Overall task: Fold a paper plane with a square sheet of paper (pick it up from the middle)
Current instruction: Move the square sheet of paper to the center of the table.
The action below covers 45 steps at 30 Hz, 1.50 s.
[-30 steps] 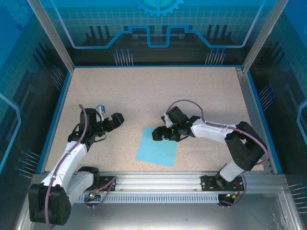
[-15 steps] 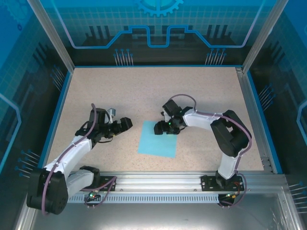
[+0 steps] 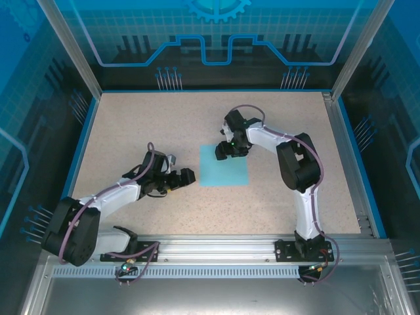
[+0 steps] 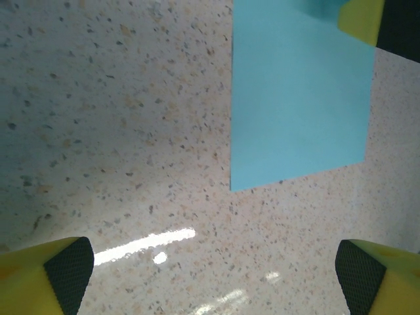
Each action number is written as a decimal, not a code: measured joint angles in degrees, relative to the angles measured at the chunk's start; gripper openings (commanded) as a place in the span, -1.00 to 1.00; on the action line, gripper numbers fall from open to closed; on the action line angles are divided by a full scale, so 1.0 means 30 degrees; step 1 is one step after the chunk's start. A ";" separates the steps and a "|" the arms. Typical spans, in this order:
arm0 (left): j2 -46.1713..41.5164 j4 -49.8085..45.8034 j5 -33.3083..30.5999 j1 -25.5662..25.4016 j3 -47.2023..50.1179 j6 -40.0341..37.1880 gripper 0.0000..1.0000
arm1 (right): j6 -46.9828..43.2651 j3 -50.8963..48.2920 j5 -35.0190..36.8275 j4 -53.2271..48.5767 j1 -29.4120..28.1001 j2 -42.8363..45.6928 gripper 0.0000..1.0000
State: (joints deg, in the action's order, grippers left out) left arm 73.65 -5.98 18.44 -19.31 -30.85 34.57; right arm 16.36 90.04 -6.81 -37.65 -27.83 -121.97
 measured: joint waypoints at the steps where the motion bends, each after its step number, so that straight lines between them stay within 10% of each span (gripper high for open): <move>1: 0.0117 0.0036 -0.0233 0.0000 -0.0073 0.0000 0.97 | -0.0058 0.0146 0.0233 -0.0270 -0.0073 0.0000 0.39; 22: 0.0080 0.0794 -0.3075 0.0000 -0.0947 -0.0051 0.97 | 0.4852 -0.3330 0.1639 0.2229 -0.2601 0.1821 0.33; 30: -0.1122 0.1829 -0.3381 0.0000 -0.0918 -0.0138 0.98 | 0.4044 -0.4058 0.2018 0.1770 -0.2623 0.2623 0.66; 32: -0.1195 0.2127 -0.3468 0.0000 -0.0918 -0.0204 0.97 | 0.3898 -0.3679 0.2514 0.1209 -0.2718 0.2630 0.98; 45: -0.1617 0.3417 -0.3504 0.0969 -0.0546 0.0532 0.97 | 0.4350 -0.2404 1.0003 -0.1224 -0.3235 0.4947 0.99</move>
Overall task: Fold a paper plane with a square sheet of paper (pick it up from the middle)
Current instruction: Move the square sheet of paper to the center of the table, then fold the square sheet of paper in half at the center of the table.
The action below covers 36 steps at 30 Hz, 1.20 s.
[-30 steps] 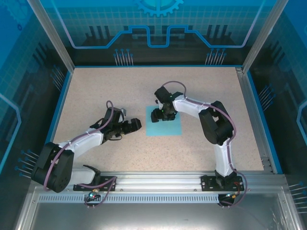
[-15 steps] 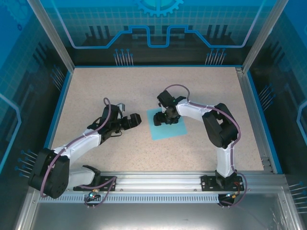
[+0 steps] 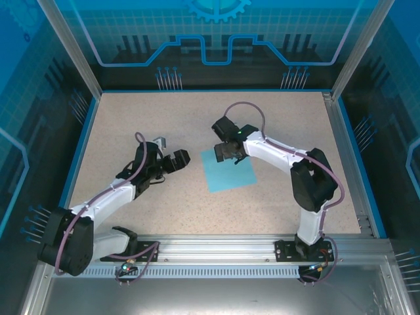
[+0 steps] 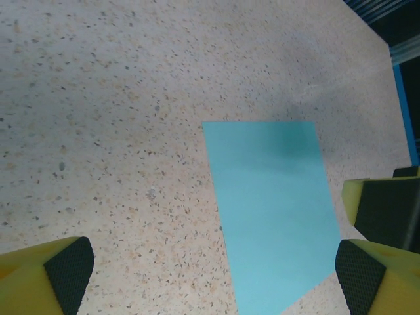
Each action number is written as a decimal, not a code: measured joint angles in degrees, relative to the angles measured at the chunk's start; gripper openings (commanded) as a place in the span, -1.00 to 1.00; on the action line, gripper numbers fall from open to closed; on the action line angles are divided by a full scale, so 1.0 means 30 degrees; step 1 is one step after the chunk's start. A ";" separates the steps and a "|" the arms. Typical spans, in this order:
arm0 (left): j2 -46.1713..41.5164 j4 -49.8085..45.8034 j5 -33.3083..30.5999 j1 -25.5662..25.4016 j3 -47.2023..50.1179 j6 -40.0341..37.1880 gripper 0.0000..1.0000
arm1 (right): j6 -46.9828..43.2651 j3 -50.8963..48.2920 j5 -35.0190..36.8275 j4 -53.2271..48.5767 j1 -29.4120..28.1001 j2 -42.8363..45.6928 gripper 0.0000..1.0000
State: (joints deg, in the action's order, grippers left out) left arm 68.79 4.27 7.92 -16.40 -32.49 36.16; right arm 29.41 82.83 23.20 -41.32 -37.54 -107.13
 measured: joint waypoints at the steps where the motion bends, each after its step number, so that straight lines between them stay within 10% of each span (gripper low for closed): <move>1: 0.0102 0.0066 0.0211 0.0182 0.0000 0.0146 0.97 | 0.0138 -0.0080 -0.0554 -0.0007 0.0393 -0.0066 0.99; 8: 0.0699 0.0262 0.1508 0.0364 0.0000 0.0481 0.98 | -0.0313 -0.0583 -0.4350 -0.0029 0.2565 -0.1552 0.98; 36: 0.1821 0.0401 0.3038 0.0364 0.0000 0.0459 0.97 | -0.1333 0.4248 -0.4473 -0.3453 0.0488 -0.5676 0.88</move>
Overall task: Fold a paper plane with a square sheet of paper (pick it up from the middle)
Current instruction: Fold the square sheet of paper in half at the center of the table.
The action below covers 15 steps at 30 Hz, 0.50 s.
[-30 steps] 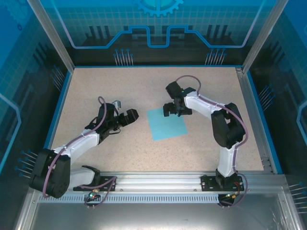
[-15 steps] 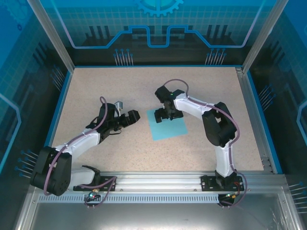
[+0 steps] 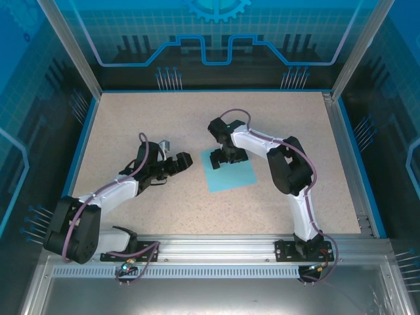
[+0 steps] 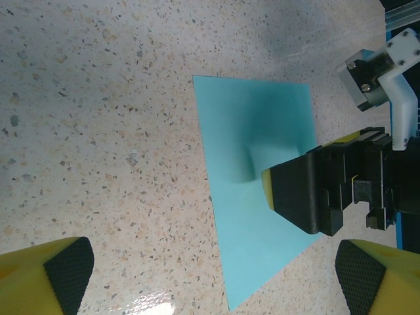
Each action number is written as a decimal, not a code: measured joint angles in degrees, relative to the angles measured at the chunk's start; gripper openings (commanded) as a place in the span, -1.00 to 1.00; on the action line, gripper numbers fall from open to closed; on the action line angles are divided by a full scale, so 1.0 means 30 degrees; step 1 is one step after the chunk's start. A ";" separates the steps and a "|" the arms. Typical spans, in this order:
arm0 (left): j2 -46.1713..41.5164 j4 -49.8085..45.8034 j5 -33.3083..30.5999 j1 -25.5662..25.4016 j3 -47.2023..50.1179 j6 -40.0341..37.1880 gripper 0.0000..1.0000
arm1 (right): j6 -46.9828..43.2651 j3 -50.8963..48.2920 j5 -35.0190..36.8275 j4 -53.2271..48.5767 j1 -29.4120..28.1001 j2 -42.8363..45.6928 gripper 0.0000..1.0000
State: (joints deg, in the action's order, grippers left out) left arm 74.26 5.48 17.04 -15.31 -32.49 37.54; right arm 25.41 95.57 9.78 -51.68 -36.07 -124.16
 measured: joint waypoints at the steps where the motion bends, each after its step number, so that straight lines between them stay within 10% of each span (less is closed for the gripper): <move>1: 0.0066 0.0000 0.0007 0.0000 0.0000 -0.0007 0.97 | -0.0007 0.0124 0.0000 -0.0124 -0.0007 -0.0204 0.87; 15: 0.0291 -0.0044 0.0160 0.0000 -0.0015 -0.0058 0.98 | 0.0000 0.0896 0.0299 -0.0758 -0.0248 -0.0947 0.90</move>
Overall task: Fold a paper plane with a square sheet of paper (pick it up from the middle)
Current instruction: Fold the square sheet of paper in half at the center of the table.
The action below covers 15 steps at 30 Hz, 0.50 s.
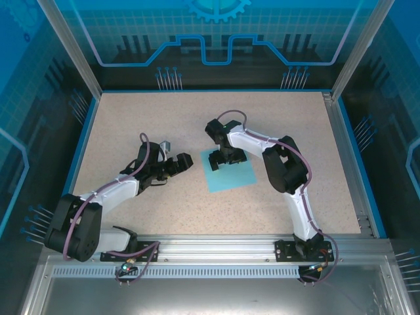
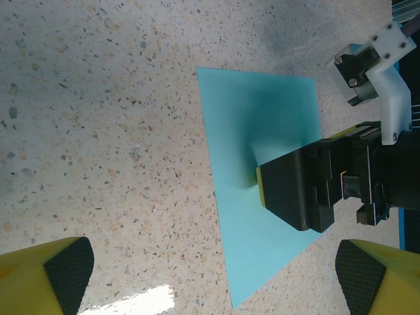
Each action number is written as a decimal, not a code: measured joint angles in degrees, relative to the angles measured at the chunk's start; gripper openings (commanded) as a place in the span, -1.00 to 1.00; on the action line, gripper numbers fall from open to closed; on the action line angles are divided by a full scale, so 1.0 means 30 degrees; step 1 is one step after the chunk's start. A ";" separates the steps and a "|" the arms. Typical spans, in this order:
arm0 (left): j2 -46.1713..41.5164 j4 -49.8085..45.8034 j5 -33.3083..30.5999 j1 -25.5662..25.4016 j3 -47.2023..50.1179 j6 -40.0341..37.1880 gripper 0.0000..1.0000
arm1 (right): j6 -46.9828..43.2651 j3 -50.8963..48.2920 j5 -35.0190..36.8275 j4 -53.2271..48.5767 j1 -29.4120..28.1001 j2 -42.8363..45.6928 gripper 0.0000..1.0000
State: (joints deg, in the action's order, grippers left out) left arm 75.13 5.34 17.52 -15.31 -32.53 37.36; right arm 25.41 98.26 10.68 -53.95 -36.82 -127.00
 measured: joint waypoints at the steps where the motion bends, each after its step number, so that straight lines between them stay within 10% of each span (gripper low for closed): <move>1: 0.0000 -0.0007 0.0015 0.0000 0.0000 0.0000 0.97 | 0.0000 0.0000 0.0000 0.0000 0.0000 0.0000 0.90; 15: -0.0036 -0.1392 0.0131 0.0000 -0.0736 -0.0962 0.97 | 0.0015 -0.0517 -0.0153 0.0568 0.0036 0.0175 0.90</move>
State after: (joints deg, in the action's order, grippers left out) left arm 75.02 1.17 17.91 -15.31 -34.74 34.48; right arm 25.45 96.71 10.22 -52.25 -36.71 -126.48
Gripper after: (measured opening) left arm 0.987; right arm 0.950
